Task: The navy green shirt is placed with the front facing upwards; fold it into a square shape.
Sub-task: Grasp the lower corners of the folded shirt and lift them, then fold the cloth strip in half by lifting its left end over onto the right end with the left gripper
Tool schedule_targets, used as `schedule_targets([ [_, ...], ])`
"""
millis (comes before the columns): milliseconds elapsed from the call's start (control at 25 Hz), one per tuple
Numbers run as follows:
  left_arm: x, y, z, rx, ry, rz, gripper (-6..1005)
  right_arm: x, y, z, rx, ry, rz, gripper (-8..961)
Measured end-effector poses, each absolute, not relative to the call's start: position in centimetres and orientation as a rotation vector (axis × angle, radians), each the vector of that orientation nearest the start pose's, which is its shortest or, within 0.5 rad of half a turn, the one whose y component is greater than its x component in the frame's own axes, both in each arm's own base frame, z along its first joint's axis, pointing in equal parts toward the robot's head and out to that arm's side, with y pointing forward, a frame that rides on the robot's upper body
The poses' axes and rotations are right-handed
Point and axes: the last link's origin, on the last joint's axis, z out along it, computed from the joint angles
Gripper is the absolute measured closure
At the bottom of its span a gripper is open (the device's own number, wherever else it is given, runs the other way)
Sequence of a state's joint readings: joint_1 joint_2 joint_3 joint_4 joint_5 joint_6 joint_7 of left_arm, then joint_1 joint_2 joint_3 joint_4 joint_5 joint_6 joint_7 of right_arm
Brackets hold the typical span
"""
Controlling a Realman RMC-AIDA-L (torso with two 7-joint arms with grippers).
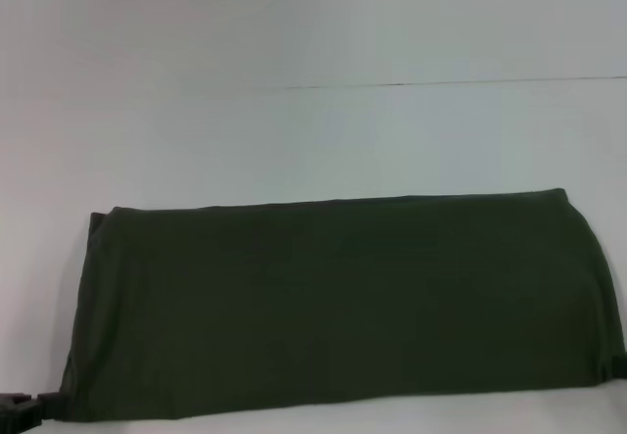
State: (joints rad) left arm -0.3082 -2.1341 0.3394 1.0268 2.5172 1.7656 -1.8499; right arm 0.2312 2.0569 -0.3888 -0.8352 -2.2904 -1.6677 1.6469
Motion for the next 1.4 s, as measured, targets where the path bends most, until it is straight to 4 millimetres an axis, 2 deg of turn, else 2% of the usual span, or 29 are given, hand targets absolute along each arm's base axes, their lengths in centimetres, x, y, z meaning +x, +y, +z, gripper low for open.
schedule_targets([
  [400, -36.1, 23.6, 5.7, -2.361, -1.487, -0.304, 903, 37.7, 22.2, 5.6, -2.404, 1.288, 0.466, 861],
  [640, -36.0, 23.9, 6.0, -2.357, -1.48, -0.309, 899, 37.5, 22.3, 6.3, -2.437, 1.236, 0.456, 810],
  [800, -36.0, 23.9, 6.0, -2.352, -1.481, -0.31, 896, 37.8, 22.7, 7.2, -2.378, 1.204, 0.448, 776],
  [1000, -36.0, 24.4, 6.0, -2.341, -1.472, -0.311, 893, 38.7, 23.3, 9.4, -2.215, 1.171, 0.471, 574],
  [1120, -35.9, 24.8, 5.9, -2.342, -1.462, -0.312, 891, 38.3, 24.1, 10.3, -2.172, 1.117, 0.53, 454],
  [1400, -35.3, 25.8, 5.7, -2.358, -1.473, -0.332, 886, 36.2, 26.3, 9.8, -2.223, 0.988, 0.599, 144],
])
